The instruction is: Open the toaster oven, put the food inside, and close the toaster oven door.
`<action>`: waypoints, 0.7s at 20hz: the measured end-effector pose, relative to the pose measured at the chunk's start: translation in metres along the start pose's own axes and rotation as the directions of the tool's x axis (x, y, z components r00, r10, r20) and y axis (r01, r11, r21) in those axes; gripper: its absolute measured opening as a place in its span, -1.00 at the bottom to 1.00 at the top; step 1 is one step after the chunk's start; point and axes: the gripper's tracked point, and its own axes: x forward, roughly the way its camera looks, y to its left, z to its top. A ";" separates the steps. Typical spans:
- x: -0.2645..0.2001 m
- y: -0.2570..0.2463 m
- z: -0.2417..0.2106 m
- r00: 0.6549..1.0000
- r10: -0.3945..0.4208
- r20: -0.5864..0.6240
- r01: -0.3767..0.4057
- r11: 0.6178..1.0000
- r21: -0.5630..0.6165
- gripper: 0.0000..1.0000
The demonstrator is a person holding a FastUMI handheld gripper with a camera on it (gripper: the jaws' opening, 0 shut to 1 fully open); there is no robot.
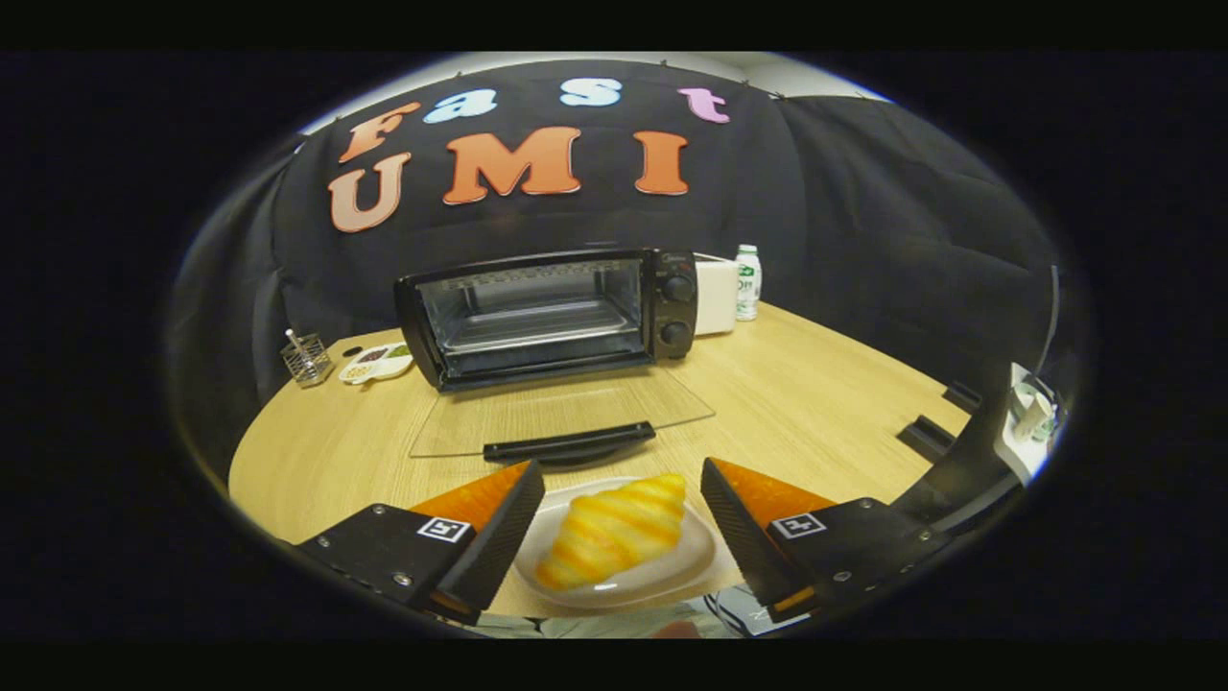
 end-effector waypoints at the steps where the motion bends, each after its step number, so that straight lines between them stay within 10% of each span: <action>1: -0.006 0.002 -0.008 1.000 -0.002 -0.003 0.002 1.000 0.016 0.96; 14: -0.017 0.014 -0.067 0.994 -0.087 -0.068 0.091 0.994 0.056 0.96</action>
